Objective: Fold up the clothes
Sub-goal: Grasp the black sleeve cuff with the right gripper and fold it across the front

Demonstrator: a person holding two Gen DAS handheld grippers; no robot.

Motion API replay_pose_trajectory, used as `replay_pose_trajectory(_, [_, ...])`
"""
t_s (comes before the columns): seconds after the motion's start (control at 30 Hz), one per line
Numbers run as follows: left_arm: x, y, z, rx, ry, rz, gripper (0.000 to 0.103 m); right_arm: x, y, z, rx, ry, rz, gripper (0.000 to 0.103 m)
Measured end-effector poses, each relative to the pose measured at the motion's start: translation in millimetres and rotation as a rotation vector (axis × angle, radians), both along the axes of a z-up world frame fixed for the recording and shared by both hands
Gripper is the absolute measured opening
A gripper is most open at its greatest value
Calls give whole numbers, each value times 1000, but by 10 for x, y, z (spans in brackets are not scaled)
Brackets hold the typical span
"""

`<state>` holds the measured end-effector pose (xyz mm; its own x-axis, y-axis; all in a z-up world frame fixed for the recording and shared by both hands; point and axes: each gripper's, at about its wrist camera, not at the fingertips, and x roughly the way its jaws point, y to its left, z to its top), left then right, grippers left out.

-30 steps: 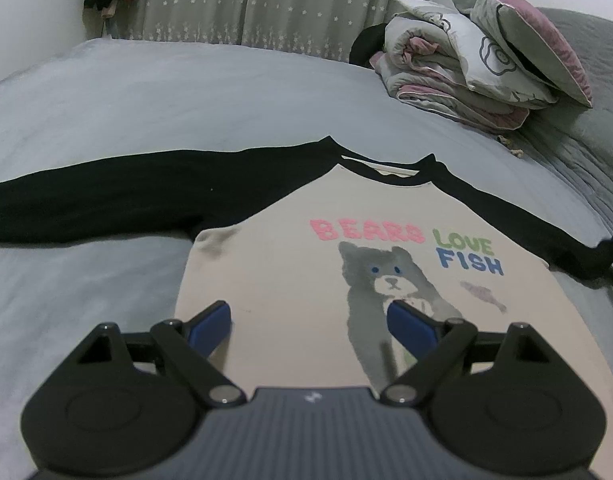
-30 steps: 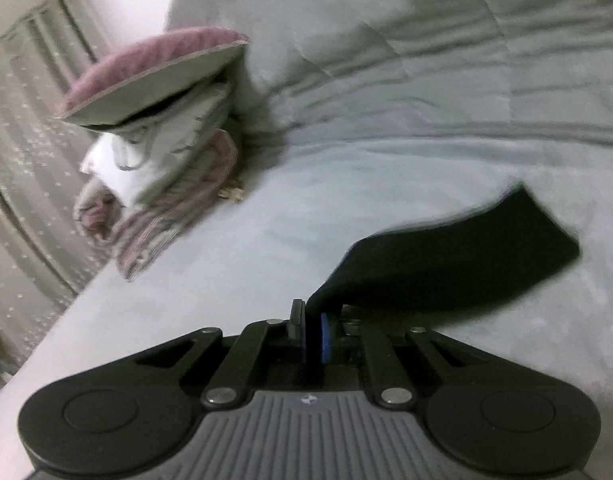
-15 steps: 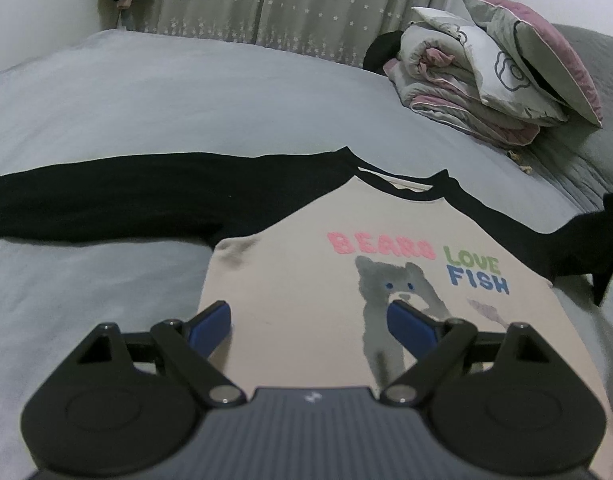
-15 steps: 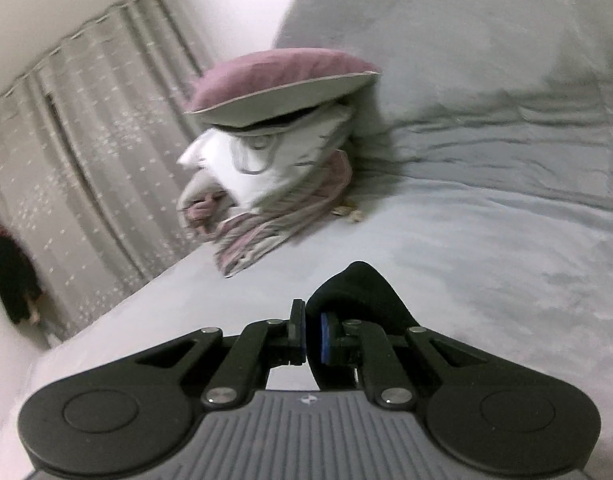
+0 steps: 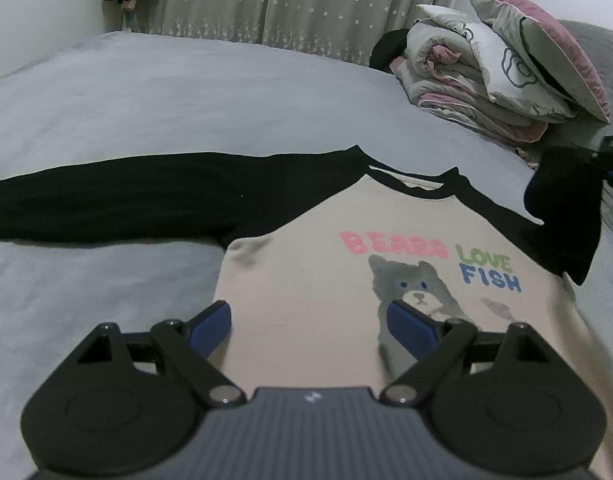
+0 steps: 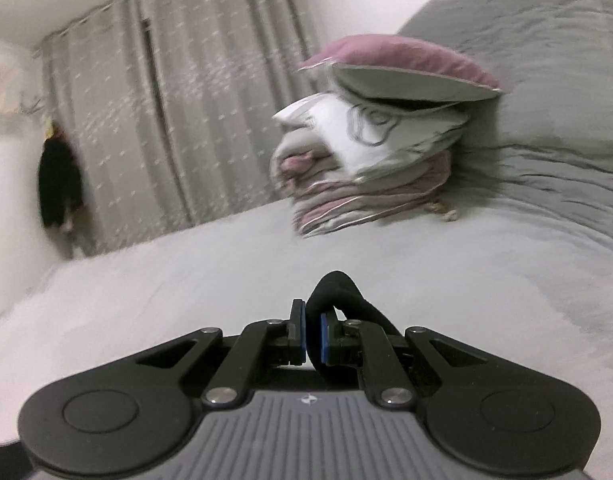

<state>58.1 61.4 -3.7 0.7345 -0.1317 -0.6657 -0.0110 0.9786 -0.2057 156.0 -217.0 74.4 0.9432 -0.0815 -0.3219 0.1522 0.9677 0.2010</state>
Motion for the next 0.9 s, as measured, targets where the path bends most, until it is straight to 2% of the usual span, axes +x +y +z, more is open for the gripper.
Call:
replay_pose_trajectory(0.33, [-35, -88, -72, 99, -28, -31, 89, 198, 407, -667, -128, 107, 216, 10])
replay_pose_trajectory(0.47, [-90, -148, -106, 155, -42, -61, 89, 292, 420, -916, -115, 188, 295, 10])
replay_pose_trajectory(0.57, [-108, -211, -135, 200, -52, -92, 89, 383, 345, -1032, -39, 280, 336, 12])
replay_pose_trajectory(0.67, [-148, -281, -146, 245, -73, -137, 89, 436, 169, -1023, 65, 305, 380, 17])
replay_pose_trajectory(0.73, [-164, -332, -153, 284, -84, -157, 89, 454, 68, -975, 128, 327, 434, 31])
replay_pose_trajectory(0.8, [-128, -406, -134, 306, -80, -177, 89, 463, -16, -907, 203, 353, 505, 39])
replay_pose_trajectory(0.9, [-5, -528, -56, 291, -67, -208, 89, 430, -203, -758, 332, 349, 559, 43])
